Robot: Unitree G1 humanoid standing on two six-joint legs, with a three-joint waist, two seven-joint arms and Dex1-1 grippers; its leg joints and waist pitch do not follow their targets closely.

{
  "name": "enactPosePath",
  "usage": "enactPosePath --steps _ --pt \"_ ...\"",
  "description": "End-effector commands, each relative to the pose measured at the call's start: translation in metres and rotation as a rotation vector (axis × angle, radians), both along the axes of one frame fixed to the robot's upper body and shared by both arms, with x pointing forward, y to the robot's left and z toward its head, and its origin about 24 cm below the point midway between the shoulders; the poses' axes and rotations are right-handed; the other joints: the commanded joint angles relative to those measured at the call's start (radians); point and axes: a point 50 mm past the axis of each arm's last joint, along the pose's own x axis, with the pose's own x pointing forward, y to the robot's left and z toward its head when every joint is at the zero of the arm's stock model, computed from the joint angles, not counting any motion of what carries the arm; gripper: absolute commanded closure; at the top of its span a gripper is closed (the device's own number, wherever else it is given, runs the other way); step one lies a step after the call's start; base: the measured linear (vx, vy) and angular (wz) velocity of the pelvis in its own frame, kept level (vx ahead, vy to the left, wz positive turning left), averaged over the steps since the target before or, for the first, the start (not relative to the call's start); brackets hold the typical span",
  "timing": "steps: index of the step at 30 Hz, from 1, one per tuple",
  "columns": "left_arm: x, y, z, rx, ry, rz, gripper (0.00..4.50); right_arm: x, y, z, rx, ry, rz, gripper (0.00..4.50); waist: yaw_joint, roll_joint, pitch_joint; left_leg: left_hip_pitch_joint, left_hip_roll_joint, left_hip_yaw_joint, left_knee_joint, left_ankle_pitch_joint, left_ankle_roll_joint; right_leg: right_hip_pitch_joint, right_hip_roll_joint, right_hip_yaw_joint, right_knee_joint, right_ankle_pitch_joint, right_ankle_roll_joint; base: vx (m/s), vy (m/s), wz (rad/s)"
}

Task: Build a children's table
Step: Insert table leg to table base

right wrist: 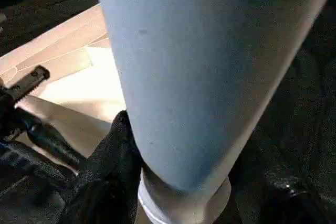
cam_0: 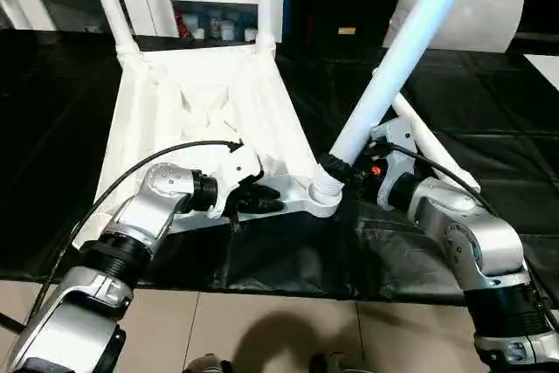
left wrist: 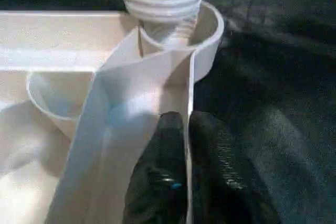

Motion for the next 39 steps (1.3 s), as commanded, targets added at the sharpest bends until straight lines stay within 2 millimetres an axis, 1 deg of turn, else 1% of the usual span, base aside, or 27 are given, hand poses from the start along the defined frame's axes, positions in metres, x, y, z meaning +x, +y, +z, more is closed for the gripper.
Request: enactPosePath --steps 1,2,4,7,10,11,12,13,15,17,18,19,21,23,26,27,28,29,30,32,33,34,35,36,37,38,39 --pt "0.003 0.003 -0.002 0.053 -0.017 0.020 4.23 0.000 0.000 0.004 -0.010 -0.017 0.010 2.58 -0.001 0.011 -0.085 0.019 0.024 -0.007 -0.083 -0.266 -0.023 0.062 -0.057 0.031 -0.081 -0.329 -0.186 0.000 0.000 0.00" --pt "0.004 0.004 -0.002 0.057 -0.021 0.025 4.33 0.000 0.000 0.004 -0.010 -0.017 0.011 2.58 -0.001 0.010 -0.085 0.019 0.025 -0.007 -0.083 -0.266 -0.023 0.062 -0.057 0.031 -0.081 -0.333 -0.186 0.000 0.000 0.00" --pt "0.004 0.004 -0.002 0.062 -0.024 0.025 4.35 0.000 0.000 0.004 -0.010 -0.017 0.012 2.58 -0.001 0.011 -0.083 0.020 0.025 -0.008 -0.084 -0.278 -0.025 0.060 -0.058 0.030 -0.083 -0.357 -0.184 0.000 0.000 0.00" --pt "0.005 0.005 -0.002 0.067 -0.024 0.028 4.40 0.001 0.000 0.004 -0.011 -0.017 0.014 2.58 -0.003 0.010 -0.082 0.022 0.025 -0.009 -0.084 -0.302 -0.029 0.058 -0.057 0.029 -0.087 -0.400 -0.170 0.000 0.000 0.00" --pt "0.007 0.004 0.000 0.026 0.000 0.056 4.46 0.001 0.001 0.004 -0.012 -0.016 0.015 2.58 -0.003 0.009 -0.082 0.022 0.023 -0.008 -0.083 -0.298 -0.027 0.057 -0.057 0.028 -0.089 -0.409 -0.164 0.000 0.000 0.00" --pt "0.007 0.003 0.001 0.017 -0.002 0.055 4.46 0.001 0.001 0.004 -0.011 -0.016 0.015 2.58 -0.001 0.010 -0.082 0.024 0.023 -0.007 -0.082 -0.298 -0.026 0.055 -0.058 0.029 -0.091 -0.416 -0.164 0.000 0.000 0.00" --pt "0.008 0.002 0.002 0.011 -0.009 0.052 4.46 0.001 0.001 0.004 -0.011 -0.015 0.017 2.58 -0.001 0.009 -0.082 0.019 0.023 -0.009 -0.083 -0.291 -0.025 0.059 -0.058 0.028 -0.090 -0.415 -0.161 0.000 0.000 0.00" --pt "0.008 0.002 0.002 0.011 -0.011 0.051 4.46 0.001 0.001 0.004 -0.011 -0.015 0.017 2.58 -0.002 0.009 -0.082 0.018 0.023 -0.010 -0.085 -0.288 -0.025 0.060 -0.058 0.028 -0.089 -0.412 -0.161 0.000 0.000 0.00" --pt "0.005 0.002 0.000 0.028 0.002 0.021 4.46 0.000 0.001 0.004 -0.014 -0.014 0.019 2.58 -0.003 0.009 -0.083 0.018 0.024 -0.009 -0.084 -0.288 -0.024 0.059 -0.058 0.028 -0.089 -0.401 -0.162 0.000 0.000 0.00" --pt "0.004 0.003 -0.002 0.041 0.005 0.014 4.46 0.000 0.001 0.004 -0.016 -0.014 0.020 2.58 -0.002 0.011 -0.084 0.020 0.024 -0.009 -0.084 -0.285 -0.023 0.058 -0.058 0.029 -0.088 -0.386 -0.170 0.000 0.000 0.00" --pt "0.003 0.004 -0.003 0.050 0.005 0.014 4.49 0.000 0.001 0.004 -0.017 -0.015 0.020 2.58 -0.002 0.011 -0.085 0.019 0.025 -0.008 -0.083 -0.278 -0.022 0.059 -0.058 0.029 -0.086 -0.368 -0.176 0.000 0.000 0.00" --pt "0.003 0.007 -0.006 0.068 0.014 0.022 4.49 0.001 0.000 0.004 -0.018 -0.016 0.020 2.58 -0.002 0.013 -0.086 0.019 0.025 -0.008 -0.083 -0.271 -0.022 0.060 -0.057 0.029 -0.084 -0.346 -0.182 0.000 0.000 0.00" --pt "0.004 0.010 -0.009 0.097 0.022 0.043 4.50 0.000 0.000 0.004 -0.019 -0.016 0.021 2.58 -0.001 0.012 -0.086 0.020 0.025 -0.007 -0.083 -0.270 -0.021 0.061 -0.057 0.030 -0.082 -0.332 -0.191 0.000 0.000 0.00" --pt "0.005 0.013 -0.010 0.120 0.014 0.056 4.50 0.000 0.000 0.004 -0.020 -0.016 0.023 2.58 -0.001 0.012 -0.085 0.020 0.025 -0.007 -0.083 -0.277 -0.021 0.061 -0.058 0.028 -0.084 -0.348 -0.188 0.000 0.000 0.00" --pt "0.007 0.013 -0.008 0.115 -0.005 0.054 4.50 0.000 0.001 0.004 -0.025 -0.010 0.038 2.58 -0.003 0.010 -0.081 0.023 0.024 -0.007 -0.083 -0.310 -0.024 0.059 -0.059 0.024 -0.094 -0.429 -0.164 0.000 0.000 0.00" --pt "0.007 0.013 -0.006 0.111 -0.011 0.048 4.50 -0.001 0.001 0.003 -0.029 -0.006 0.046 2.58 -0.003 0.010 -0.079 0.025 0.024 -0.008 -0.083 -0.322 -0.024 0.057 -0.060 0.021 -0.098 -0.466 -0.152 0.000 0.000 0.00" --pt "0.007 0.012 -0.005 0.107 -0.018 0.037 4.50 -0.001 0.001 0.003 -0.033 -0.003 0.053 2.58 -0.004 0.010 -0.079 0.024 0.024 -0.010 -0.084 -0.324 -0.024 0.057 -0.061 0.020 -0.102 -0.491 -0.140 0.000 0.000 0.00" --pt "0.005 0.010 -0.003 0.099 -0.035 -0.001 4.50 -0.002 0.002 0.002 -0.047 0.011 0.080 2.58 -0.006 0.006 -0.078 0.023 0.024 -0.010 -0.084 -0.325 -0.023 0.057 -0.061 0.018 -0.105 -0.504 -0.133 0.000 0.000 0.00" --pt "0.004 0.009 -0.002 0.096 -0.038 -0.024 4.50 -0.004 0.004 0.001 -0.058 0.021 0.104 2.58 -0.005 0.007 -0.079 0.021 0.022 -0.011 -0.083 -0.322 -0.022 0.059 -0.062 0.017 -0.107 -0.525 -0.119 0.000 0.000 0.00" --pt "0.003 0.009 -0.001 0.094 -0.039 -0.038 4.50 -0.005 0.004 0.000 -0.066 0.027 0.120 2.58 -0.007 0.006 -0.079 0.020 0.023 -0.011 -0.084 -0.316 -0.019 0.058 -0.060 0.016 -0.106 -0.529 -0.111 0.000 0.000 0.00" --pt "0.000 0.008 -0.001 0.091 -0.034 -0.073 4.50 -0.007 0.006 -0.001 -0.081 0.036 0.147 2.58 -0.008 0.004 -0.080 0.021 0.023 -0.010 -0.083 -0.313 -0.019 0.056 -0.060 0.016 -0.106 -0.527 -0.111 0.000 0.000 0.00" --pt "-0.005 0.007 -0.001 0.090 -0.019 -0.134 4.50 -0.008 0.007 -0.003 -0.104 0.049 0.180 2.58 -0.008 0.005 -0.081 0.021 0.026 -0.012 -0.084 -0.306 -0.017 0.057 -0.062 0.017 -0.103 -0.514 -0.118 0.000 0.000 0.00" --pt "-0.007 0.006 -0.001 0.090 -0.010 -0.162 4.50 -0.009 0.007 -0.003 -0.114 0.053 0.189 2.58 -0.011 0.004 -0.080 0.018 0.026 -0.012 -0.085 -0.302 -0.016 0.058 -0.062 0.018 -0.102 -0.503 -0.122 0.000 0.000 0.00" --pt "-0.009 0.006 -0.002 0.091 -0.005 -0.176 4.50 -0.009 0.008 -0.004 -0.118 0.055 0.191 2.58 -0.013 0.007 -0.079 0.022 0.029 -0.011 -0.086 -0.309 -0.018 0.053 -0.061 0.019 -0.101 -0.489 -0.133 0.000 0.000 0.00" --pt "-0.010 0.005 -0.002 0.089 -0.003 -0.188 4.50 -0.008 0.008 -0.004 -0.122 0.059 0.195 2.58 -0.013 0.008 -0.079 0.026 0.029 -0.010 -0.085 -0.318 -0.019 0.050 -0.061 0.020 -0.101 -0.486 -0.139 0.000 0.000 0.00" --pt "-0.011 0.005 -0.002 0.087 -0.003 -0.197 4.50 -0.008 0.008 -0.005 -0.124 0.062 0.198 2.58 -0.014 0.002 -0.079 0.028 0.028 -0.008 -0.085 -0.323 -0.019 0.054 -0.060 0.020 -0.099 -0.477 -0.151 0.000 0.000 0.00" --pt "-0.012 0.004 -0.002 0.085 -0.002 -0.205 4.50 -0.007 0.009 -0.006 -0.128 0.068 0.206 2.58 -0.012 0.005 -0.079 0.030 0.029 -0.008 -0.086 -0.315 -0.018 0.055 -0.062 0.021 -0.099 -0.469 -0.157 0.000 0.000 0.00"
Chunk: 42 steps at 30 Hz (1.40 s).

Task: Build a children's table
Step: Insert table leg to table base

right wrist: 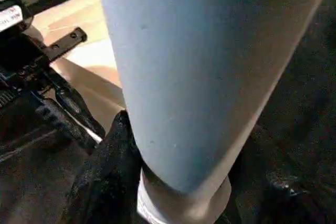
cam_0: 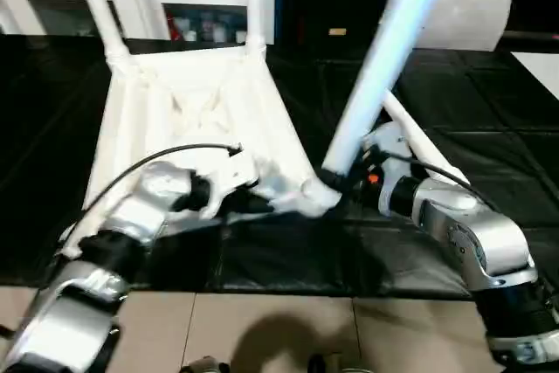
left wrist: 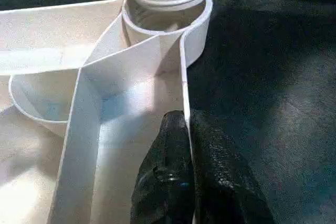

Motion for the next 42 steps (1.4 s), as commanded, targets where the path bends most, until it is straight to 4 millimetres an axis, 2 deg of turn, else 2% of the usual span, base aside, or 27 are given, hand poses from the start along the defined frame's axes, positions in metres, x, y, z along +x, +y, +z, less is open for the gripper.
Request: enactPosePath --steps 1,4,8,18,23,24,27,30,31,33,34,35,36,38,39,41,42 --pt "-0.007 -0.009 -0.003 0.020 0.017 -0.098 4.50 -0.001 0.002 -0.007 -0.032 0.042 0.014 2.58 0.000 0.004 -0.078 0.016 0.022 -0.008 -0.081 -0.312 -0.017 0.044 -0.061 0.032 -0.091 -0.467 -0.156 0.000 0.000 0.00" --pt "-0.008 -0.011 -0.003 0.021 0.010 -0.115 4.50 -0.001 0.005 -0.009 -0.045 0.060 0.047 2.58 0.008 0.004 -0.080 0.015 0.024 -0.007 -0.082 -0.282 -0.018 0.050 -0.062 0.035 -0.086 -0.425 -0.165 0.000 0.000 0.00" --pt "-0.005 -0.012 -0.002 0.033 -0.037 -0.107 4.50 -0.004 0.007 -0.011 -0.051 0.080 0.087 2.58 0.014 0.004 -0.079 0.018 0.026 -0.005 -0.084 -0.274 -0.019 0.050 -0.062 0.037 -0.084 -0.397 -0.177 0.000 0.000 0.00" --pt "-0.006 -0.013 -0.001 0.039 -0.040 -0.138 4.50 -0.001 0.008 -0.021 -0.090 0.116 0.109 2.59 0.013 0.002 -0.075 0.017 0.024 -0.008 -0.086 -0.296 -0.024 0.049 -0.064 0.034 -0.090 -0.460 -0.154 0.000 0.000 0.00" --pt "-0.007 -0.013 0.001 0.034 -0.041 -0.153 4.50 0.001 0.011 -0.026 -0.062 0.135 0.097 2.59 0.010 0.004 -0.072 0.021 0.023 -0.009 -0.085 -0.324 -0.024 0.043 -0.064 0.032 -0.097 -0.514 -0.138 0.000 0.000 0.00" --pt "-0.007 -0.013 0.001 0.035 -0.045 -0.152 4.50 0.001 0.010 -0.029 -0.057 0.146 0.089 2.59 0.009 0.001 -0.072 0.020 0.022 -0.010 -0.086 -0.329 -0.024 0.045 -0.063 0.031 -0.098 -0.524 -0.132 0.000 0.000 0.00" --pt "-0.006 -0.012 0.002 0.042 -0.058 -0.140 4.50 -0.003 0.004 -0.039 -0.059 0.170 0.071 2.59 0.009 0.002 -0.071 0.023 0.023 -0.010 -0.085 -0.342 -0.024 0.041 -0.065 0.030 -0.104 -0.551 -0.123 0.000 0.000 0.00" --pt "-0.006 -0.011 0.001 0.045 -0.062 -0.130 4.50 -0.007 0.002 -0.044 -0.050 0.180 0.059 2.59 0.011 0.002 -0.073 0.021 0.024 -0.011 -0.088 -0.338 -0.022 0.042 -0.065 0.031 -0.102 -0.536 -0.122 0.000 0.000 0.00" --pt "-0.007 -0.010 0.001 0.045 -0.062 -0.129 4.50 -0.010 0.001 -0.046 -0.050 0.172 0.064 2.59 0.011 0.006 -0.073 0.021 0.025 -0.013 -0.089 -0.342 -0.025 0.042 -0.065 0.031 -0.101 -0.527 -0.126 0.000 0.000 0.00" --pt "-0.007 -0.009 0.000 0.044 -0.061 -0.128 4.50 -0.015 0.002 -0.048 -0.057 0.153 0.098 2.59 0.010 0.007 -0.072 0.022 0.027 -0.014 -0.092 -0.359 -0.028 0.041 -0.064 0.030 -0.100 -0.513 -0.130 0.000 0.000 0.00" --pt "-0.007 -0.009 0.000 0.044 -0.061 -0.128 4.50 -0.015 0.002 -0.048 -0.057 0.153 0.098 2.59 0.009 0.004 -0.073 0.022 0.027 -0.013 -0.092 -0.362 -0.028 0.042 -0.064 0.030 -0.101 -0.508 -0.131 0.000 0.000 0.00" --pt "-0.008 -0.009 0.001 0.042 -0.063 -0.132 4.50 -0.018 0.004 -0.049 -0.066 0.142 0.133 2.59 0.009 0.003 -0.072 0.024 0.026 -0.013 -0.094 -0.368 -0.024 0.042 -0.063 0.029 -0.102 -0.502 -0.134 0.000 0.000 0.00" --pt "-0.009 -0.009 0.001 0.036 -0.065 -0.141 4.50 -0.022 0.007 -0.049 -0.069 0.138 0.182 2.59 0.008 0.004 -0.063 0.022 0.026 -0.012 -0.096 -0.374 -0.022 0.038 -0.062 0.030 -0.104 -0.505 -0.134 0.000 0.000 0.00" --pt "-0.009 -0.010 0.002 0.032 -0.067 -0.153 4.50 -0.026 0.011 -0.049 -0.063 0.143 0.231 2.59 0.008 0.001 -0.058 0.024 0.027 -0.013 -0.100 -0.380 -0.015 0.039 -0.061 0.031 -0.105 -0.508 -0.130 0.000 0.000 0.00" --pt "-0.009 -0.010 0.003 0.039 -0.069 -0.164 4.50 -0.028 0.013 -0.051 -0.065 0.154 0.260 2.59 0.007 -0.001 -0.051 0.024 0.027 -0.011 -0.103 -0.381 -0.009 0.035 -0.061 0.032 -0.108 -0.509 -0.130 0.000 0.000 0.00" --pt "-0.008 -0.010 0.003 0.045 -0.072 -0.174 4.50 -0.030 0.014 -0.053 -0.070 0.165 0.283 2.59 0.007 0.000 -0.053 0.025 0.027 -0.012 -0.102 -0.380 -0.005 0.037 -0.062 0.033 -0.107 -0.506 -0.132 0.000 0.000 0.00" --pt "-0.007 -0.010 0.009 0.043 -0.079 -0.194 4.50 -0.037 0.016 -0.058 -0.097 0.189 0.340 2.59 0.008 0.001 -0.035 0.020 0.027 -0.012 -0.111 -0.384 -0.003 0.034 -0.061 0.034 -0.109 -0.503 -0.128 0.000 0.000 0.00"
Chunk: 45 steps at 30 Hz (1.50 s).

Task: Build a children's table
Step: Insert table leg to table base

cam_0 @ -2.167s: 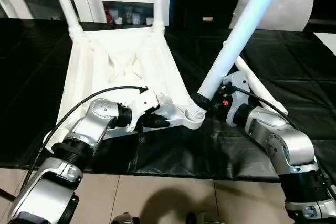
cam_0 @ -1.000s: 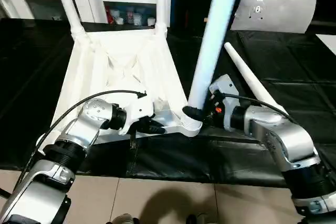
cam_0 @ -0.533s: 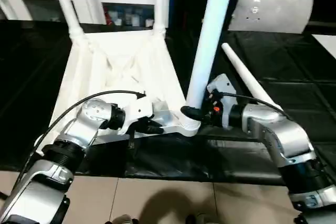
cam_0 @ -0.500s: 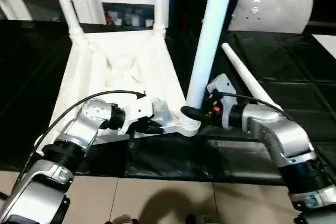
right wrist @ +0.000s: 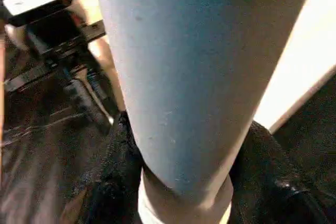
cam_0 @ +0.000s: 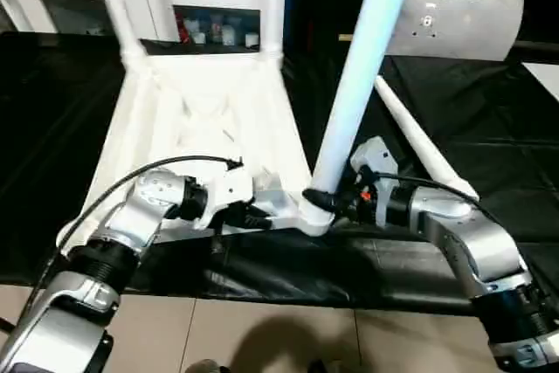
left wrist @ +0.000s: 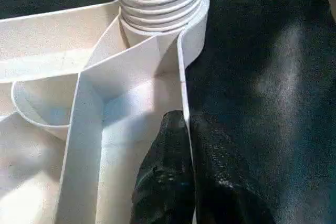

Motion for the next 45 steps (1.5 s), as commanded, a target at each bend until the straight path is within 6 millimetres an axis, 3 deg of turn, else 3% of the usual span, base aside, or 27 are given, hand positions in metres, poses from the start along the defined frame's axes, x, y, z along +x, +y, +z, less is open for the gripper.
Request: enactPosePath --steps 1,11,18,21,23,24,25,26,27,28,29,30,31,32,33,34,35,36,37,38,39,40,41,42,43,44,45 --pt "0.002 -0.012 0.014 0.011 -0.043 -0.095 4.50 -0.027 0.013 -0.044 -0.094 0.210 0.151 2.59 -0.007 0.010 -0.026 0.012 0.028 -0.014 -0.092 -0.385 -0.002 0.025 -0.061 0.036 -0.094 -0.500 -0.129 0.000 0.000 0.00" --pt "0.014 -0.009 0.031 0.021 -0.072 -0.096 4.50 -0.036 0.020 -0.054 -0.101 0.251 0.202 2.59 -0.011 0.011 -0.001 0.027 0.030 -0.018 -0.107 -0.420 -0.001 0.025 -0.066 0.037 -0.108 -0.566 -0.122 0.000 0.000 0.00" --pt "0.010 0.013 0.027 0.038 -0.088 0.087 4.50 -0.023 0.026 -0.057 -0.108 0.191 0.066 2.59 -0.024 0.009 0.014 0.033 0.027 -0.029 -0.112 -0.497 -0.020 0.011 -0.073 0.031 -0.125 -0.735 -0.076 0.000 0.000 0.00" --pt "0.005 0.021 0.029 0.001 -0.093 0.214 4.50 -0.011 0.024 -0.056 -0.110 0.151 -0.068 2.59 -0.048 0.008 0.025 0.029 0.022 -0.041 -0.110 -0.532 -0.033 0.008 -0.077 0.015 -0.133 -0.838 -0.044 -0.017 0.002 -0.04" --pt "-0.003 0.020 0.031 -0.035 -0.091 0.278 4.50 -0.003 0.021 -0.054 -0.097 0.136 -0.161 2.59 -0.071 0.021 0.039 0.034 0.019 -0.058 -0.112 -0.611 -0.027 0.013 -0.071 -0.024 -0.156 -0.867 -0.010 -0.056 0.018 -0.14" --pt "-0.010 0.017 0.031 -0.059 -0.086 0.311 4.50 0.002 0.020 -0.053 -0.087 0.130 -0.214 2.59 -0.078 0.021 0.037 0.032 0.031 -0.068 -0.121 -0.648 -0.036 0.027 -0.075 -0.036 -0.146 -0.810 -0.024 -0.056 0.054 -0.24" --pt "-0.018 0.010 0.031 -0.085 -0.081 0.342 4.50 0.006 0.019 -0.051 -0.075 0.124 -0.262 2.59 -0.087 0.027 0.044 0.012 0.037 -0.079 -0.137 -0.684 -0.033 0.047 -0.071 -0.051 -0.138 -0.757 -0.024 -0.056 0.054 -0.24" --pt "-0.026 0.004 0.032 -0.104 -0.076 0.365 4.50 0.010 0.018 -0.050 -0.069 0.117 -0.294 2.59 -0.092 0.037 0.042 -0.016 0.067 -0.098 -0.170 -0.776 -0.039 0.094 -0.072 -0.054 -0.068 -0.554 -0.057 -0.099 0.053 -0.27" --pt "-0.027 0.002 0.032 -0.109 -0.074 0.370 4.50 0.011 0.018 -0.050 -0.067 0.115 -0.300 2.59 -0.072 0.053 0.055 -0.050 0.094 -0.105 -0.234 -0.892 -0.045 0.121 -0.061 -0.034 0.055 -0.292 -0.085 -0.083 0.012 -0.04" --pt "-0.029 0.000 0.032 -0.113 -0.073 0.376 4.50 0.012 0.018 -0.050 -0.066 0.112 -0.306 2.59 -0.055 0.049 0.065 -0.017 0.085 -0.069 -0.248 -0.916 -0.041 0.076 -0.049 -0.011 0.062 -0.259 -0.085 -0.083 0.012 -0.04" --pt "-0.030 -0.003 0.032 -0.117 -0.072 0.379 4.50 0.012 0.019 -0.050 -0.067 0.112 -0.309 2.59 -0.067 0.018 0.066 0.014 0.055 -0.060 -0.200 -0.856 -0.041 0.042 -0.058 0.014 -0.004 -0.447 -0.070 0.029 -0.066 0.10" --pt "-0.034 -0.013 0.033 -0.130 -0.075 0.390 4.50 0.014 0.020 -0.051 -0.069 0.113 -0.320 2.59 -0.061 -0.025 0.070 0.115 -0.049 -0.034 -0.001 -0.495 -0.031 -0.064 -0.113 -0.015 -0.218 -1.073 0.025 0.058 -0.068 -0.08" --pt "-0.035 -0.020 0.034 -0.135 -0.082 0.396 4.50 0.015 0.021 -0.052 -0.070 0.117 -0.325 2.59 -0.068 -0.029 0.074 0.114 -0.062 -0.038 0.047 -0.317 -0.003 -0.063 -0.157 -0.001 -0.239 -1.191 0.024 0.058 -0.068 -0.08" --pt "-0.035 -0.020 0.034 -0.135 -0.082 0.396 4.50 0.015 0.021 -0.052 -0.070 0.117 -0.325 2.59 -0.068 -0.007 0.066 -0.011 -0.017 -0.067 -0.036 -0.205 0.013 0.084 -0.162 -0.031 -0.166 -1.026 0.031 0.000 0.000 0.00" --pt "-0.035 -0.029 0.035 -0.138 -0.094 0.400 4.50 0.017 0.023 -0.053 -0.070 0.124 -0.329 2.59 -0.059 0.004 0.060 0.001 0.004 -0.076 -0.074 -0.277 0.007 0.080 -0.132 -0.041 -0.157 -0.892 0.010 0.069 0.041 -0.29" --pt "-0.035 -0.037 0.037 -0.140 -0.104 0.393 4.50 0.017 0.025 -0.054 -0.067 0.133 -0.329 2.59 -0.072 0.006 0.064 -0.012 0.025 -0.093 -0.099 -0.372 0.005 0.083 -0.112 -0.059 -0.129 -0.749 -0.009 0.059 0.063 -0.47" --pt "-0.036 -0.040 0.038 -0.140 -0.104 0.390 4.50 0.017 0.027 -0.055 -0.065 0.138 -0.327 2.59 -0.071 0.037 0.062 0.003 0.057 -0.110 -0.134 -0.576 -0.012 0.087 -0.088 -0.068 -0.092 -0.518 -0.055 0.041 0.080 -0.40" --pt "-0.035 -0.043 0.038 -0.134 -0.106 0.389 4.50 0.017 0.029 -0.055 -0.064 0.145 -0.317 2.59 -0.073 0.039 0.069 0.013 0.069 -0.111 -0.151 -0.676 -0.018 0.076 -0.079 -0.062 -0.078 -0.433 -0.077 0.000 0.000 0.00" --pt "-0.035 -0.043 0.038 -0.134 -0.106 0.389 4.50 0.017 0.029 -0.055 -0.064 0.145 -0.317 2.59 -0.072 0.028 0.090 0.039 0.062 -0.096 -0.170 -0.835 -0.028 0.049 -0.068 -0.059 -0.079 -0.440 -0.091 -0.012 0.013 0.19" --pt "-0.034 -0.042 0.038 -0.122 -0.110 0.392 4.50 0.017 0.031 -0.056 -0.063 0.148 -0.309 2.59 -0.069 0.040 0.097 0.034 0.058 -0.079 -0.192 -0.894 -0.034 0.059 -0.046 -0.086 -0.072 -0.527 -0.065 -0.007 -0.015 0.20" --pt "-0.034 -0.042 0.038 -0.112 -0.112 0.399 4.50 0.017 0.032 -0.056 -0.063 0.150 -0.305 2.59 -0.035 0.048 0.090 -0.043 0.090 -0.079 -0.250 -0.941 -0.030 0.135 -0.047 -0.045 0.094 -0.376 -0.063 0.000 0.000 0.00" --pt "-0.034 -0.042 0.038 -0.112 -0.112 0.399 4.50 0.017 0.032 -0.056 -0.063 0.150 -0.305 2.59 -0.035 0.048 0.090 -0.043 0.090 -0.079 -0.250 -0.941 -0.030 0.135 -0.047 -0.045 0.094 -0.376 -0.063 0.000 0.000 0.00" --pt "-0.034 -0.039 0.037 -0.092 -0.117 0.420 4.50 0.017 0.033 -0.056 -0.065 0.152 -0.300 2.59 -0.028 -0.016 0.073 0.043 0.038 -0.035 -0.174 -0.741 -0.013 0.044 -0.062 0.043 0.005 -0.554 -0.023 0.018 -0.092 0.09" --pt "-0.034 -0.038 0.037 -0.085 -0.117 0.431 4.50 0.018 0.033 -0.057 -0.066 0.152 -0.300 2.59 -0.016 -0.059 0.104 0.166 -0.089 -0.007 0.089 -0.298 -0.005 -0.130 -0.075 -0.012 -0.268 -1.254 0.112 0.030 -0.125 0.07" --pt "-0.034 -0.038 0.037 -0.085 -0.117 0.431 4.50 0.018 0.033 -0.057 -0.067 0.152 -0.300 2.59 -0.021 -0.026 0.080 0.122 -0.096 -0.032 0.058 -0.170 0.042 -0.062 -0.113 0.065 -0.234 -1.260 0.081 0.030 -0.125 0.07" --pt "-0.033 -0.037 0.037 -0.074 -0.123 0.444 4.50 0.018 0.033 -0.057 -0.069 0.149 -0.296 2.59 -0.034 -0.049 0.077 0.039 -0.090 -0.048 0.056 -0.141 0.065 0.038 -0.146 0.063 -0.197 -1.186 0.085 0.096 -0.055 -0.24" --pt "-0.032 -0.035 0.037 -0.054 -0.130 0.453 4.50 0.019 0.034 -0.057 -0.072 0.141 -0.296 2.59 -0.010 -0.004 0.075 0.020 -0.027 -0.082 -0.045 -0.130 0.046 0.072 -0.155 0.063 -0.144 -0.944 0.028 0.093 0.012 -0.28"
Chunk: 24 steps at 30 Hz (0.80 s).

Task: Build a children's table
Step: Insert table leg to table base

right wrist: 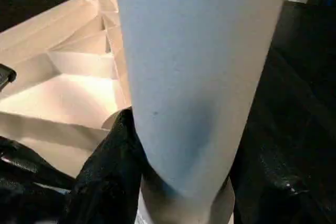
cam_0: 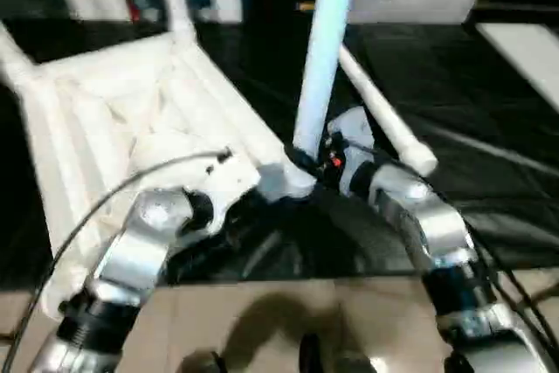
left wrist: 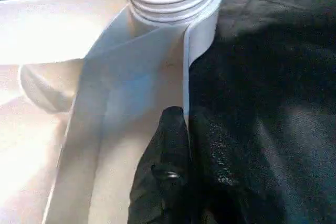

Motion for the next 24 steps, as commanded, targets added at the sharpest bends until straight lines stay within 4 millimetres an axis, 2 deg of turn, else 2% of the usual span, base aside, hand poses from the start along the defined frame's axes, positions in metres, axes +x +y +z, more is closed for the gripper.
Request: enactPosePath --steps 1,2,3,4,5,6,7,8,9,10,11,12,13,14,15,16,17,18,19,20,21,22,23,24 --pt "-0.003 -0.018 0.014 -0.025 -0.059 -0.082 4.50 -0.018 -0.007 -0.067 -0.142 0.275 -0.031 2.59 0.007 0.002 -0.048 -0.011 0.047 -0.010 -0.096 -0.044 0.024 0.052 -0.134 0.106 -0.163 -0.601 -0.020 0.076 0.001 -0.19" --pt "-0.002 -0.017 0.013 -0.005 -0.062 -0.071 4.50 -0.017 -0.007 -0.067 -0.145 0.269 -0.035 2.59 -0.006 0.009 -0.053 -0.028 0.063 -0.022 -0.123 -0.048 0.058 0.068 -0.092 0.084 -0.116 -0.279 -0.112 0.000 0.000 0.00" --pt "-0.002 -0.017 0.013 -0.005 -0.062 -0.071 4.50 -0.017 -0.007 -0.067 -0.145 0.269 -0.035 2.59 -0.016 0.011 -0.052 -0.008 0.079 -0.009 -0.133 -0.085 0.069 0.053 -0.091 0.081 -0.116 -0.114 -0.189 -0.054 -0.032 0.26" --pt "-0.001 -0.016 0.012 0.007 -0.065 -0.063 4.50 -0.016 -0.007 -0.066 -0.139 0.266 -0.037 2.59 -0.023 0.003 -0.038 -0.005 0.071 0.004 -0.140 -0.246 0.067 0.048 -0.084 0.071 -0.139 -0.271 -0.187 0.000 0.000 0.00" --pt "0.001 -0.014 0.012 0.009 -0.059 -0.047 4.50 -0.014 -0.007 -0.065 -0.130 0.257 -0.042 2.59 -0.025 0.005 -0.033 0.009 0.065 0.005 -0.134 -0.321 0.053 0.036 -0.086 0.065 -0.151 -0.407 -0.163 0.000 0.000 0.00" --pt "0.003 -0.012 0.011 0.010 -0.053 -0.029 4.50 -0.012 -0.007 -0.063 -0.122 0.253 -0.045 2.59 -0.037 0.001 -0.027 0.023 0.049 0.004 -0.124 -0.397 0.044 0.022 -0.085 0.044 -0.182 -0.608 -0.093 0.000 0.000 0.00" --pt "0.005 -0.010 0.010 0.007 -0.039 -0.013 4.50 -0.010 -0.007 -0.062 -0.115 0.245 -0.048 2.59 -0.049 0.005 -0.030 0.015 0.053 -0.008 -0.130 -0.434 0.043 0.032 -0.087 0.025 -0.190 -0.647 -0.045 0.000 0.000 0.00" --pt "0.005 -0.010 0.010 0.007 -0.039 -0.013 4.50 -0.010 -0.007 -0.062 -0.115 0.245 -0.048 2.59 -0.054 0.008 -0.031 0.009 0.059 -0.014 -0.135 -0.453 0.045 0.041 -0.087 0.014 -0.192 -0.632 -0.027 0.000 0.000 0.00" --pt "0.006 -0.009 0.010 0.005 -0.030 -0.003 4.50 -0.009 -0.007 -0.061 -0.112 0.240 -0.050 2.59 -0.057 0.022 -0.035 0.005 0.078 -0.024 -0.148 -0.500 0.044 0.050 -0.087 0.004 -0.186 -0.555 -0.022 0.000 0.000 0.00" --pt "0.008 -0.007 0.010 0.005 -0.025 0.004 4.50 -0.008 -0.007 -0.060 -0.110 0.237 -0.047 2.59 -0.061 0.025 -0.036 0.010 0.086 -0.024 -0.151 -0.526 0.038 0.047 -0.088 0.003 -0.182 -0.492 -0.036 0.000 0.000 0.00" --pt "0.008 -0.006 0.010 0.006 -0.023 0.007 4.50 -0.008 -0.007 -0.060 -0.109 0.232 -0.047 2.59 -0.067 0.025 -0.032 0.004 0.098 -0.027 -0.165 -0.578 0.032 0.053 -0.084 -0.001 -0.169 -0.409 -0.052 0.000 0.000 0.00" --pt "0.009 -0.005 0.010 0.008 -0.023 0.009 4.50 -0.008 -0.006 -0.059 -0.105 0.231 -0.042 2.24 -0.067 0.022 -0.026 0.013 0.094 -0.020 -0.168 -0.614 0.026 0.039 -0.081 -0.001 -0.176 -0.432 -0.046 0.000 0.000 0.00" --pt "0.009 -0.004 0.010 0.007 -0.020 0.012 4.50 -0.007 -0.006 -0.057 -0.097 0.223 -0.034 2.03 -0.072 0.019 -0.024 0.022 0.079 -0.015 -0.156 -0.604 0.023 0.031 -0.086 -0.011 -0.195 -0.508 -0.027 0.000 0.000 0.00" --pt "0.009 -0.004 0.010 0.007 -0.020 0.012 4.50 -0.007 -0.006 -0.057 -0.097 0.223 -0.034 2.03 -0.074 0.019 -0.023 0.021 0.074 -0.014 -0.152 -0.593 0.024 0.031 -0.087 -0.018 -0.203 -0.543 -0.014 0.000 0.000 0.00" --pt "0.009 -0.003 0.009 0.007 -0.018 0.013 4.50 -0.007 -0.005 -0.056 -0.093 0.222 -0.030 1.87 -0.078 0.022 -0.023 0.010 0.074 -0.018 -0.152 -0.583 0.029 0.040 -0.089 -0.030 -0.209 -0.582 0.012 0.000 0.000 0.00" --pt "0.009 -0.003 0.009 0.007 -0.018 0.013 4.50 -0.007 -0.005 -0.056 -0.093 0.222 -0.030 1.80 -0.077 0.029 -0.024 0.008 0.080 -0.021 -0.156 -0.596 0.030 0.046 -0.087 -0.035 -0.206 -0.572 0.015 0.000 0.000 0.00" --pt "0.009 -0.002 0.008 0.010 -0.016 0.011 4.50 -0.006 -0.005 -0.056 -0.098 0.215 -0.028 1.72 -0.076 0.035 -0.026 -0.016 0.109 -0.031 -0.183 -0.661 0.024 0.072 -0.084 -0.030 -0.152 -0.456 0.001 0.000 0.000 0.00" --pt "0.010 -0.002 0.008 0.010 -0.016 0.008 4.50 -0.006 -0.005 -0.057 -0.102 0.212 -0.028 1.51 -0.048 0.046 -0.024 -0.058 0.159 -0.043 -0.244 -0.758 0.018 0.106 -0.081 0.014 -0.018 -0.228 -0.040 -0.022 -0.050 0.21" --pt "0.010 -0.001 0.007 0.012 -0.020 -0.014 4.50 -0.005 -0.006 -0.056 -0.111 0.199 -0.029 1.42 -0.022 0.039 -0.016 -0.028 0.153 -0.002 -0.264 -0.767 0.015 0.057 -0.074 0.046 -0.006 -0.148 -0.076 -0.022 -0.050 0.21" --pt "0.010 -0.001 0.006 0.014 -0.021 -0.017 4.50 -0.005 -0.006 -0.056 -0.111 0.197 -0.029 1.42 -0.046 -0.015 -0.027 0.000 0.104 0.003 -0.194 -0.664 0.025 0.032 -0.086 0.069 -0.088 -0.318 -0.038 0.095 -0.113 0.36" --pt "0.010 -0.001 0.006 0.015 -0.021 -0.017 4.50 -0.005 -0.006 -0.056 -0.111 0.197 -0.029 1.34 -0.022 -0.025 -0.007 0.119 -0.031 0.067 0.009 -0.302 0.020 -0.117 -0.081 0.032 -0.303 -0.964 0.077 0.102 -0.118 0.12" --pt "0.010 0.000 0.006 0.017 -0.022 -0.016 4.50 -0.005 -0.007 -0.057 -0.110 0.197 -0.029 1.15 -0.026 -0.026 -0.038 0.009 -0.036 0.042 -0.026 -0.122 0.071 0.032 -0.132 0.096 -0.250 -0.996 0.073 0.102 -0.118 0.12" --pt "0.011 0.001 0.006 0.020 -0.020 -0.015 4.50 -0.005 -0.007 -0.056 -0.107 0.193 -0.031 1.04 -0.014 -0.020 -0.038 -0.049 -0.011 0.016 -0.056 -0.083 0.078 0.090 -0.151 0.106 -0.207 -0.895 0.061 0.094 -0.034 -0.12" --pt "0.011 0.002 0.005 0.021 -0.019 -0.014 4.50 -0.005 -0.008 -0.056 -0.106 0.189 -0.031 1.04 0.004 -0.004 -0.057 -0.013 0.037 0.010 -0.118 -0.036 0.073 0.053 -0.111 0.089 -0.184 -0.623 0.016 0.088 -0.012 -0.03"
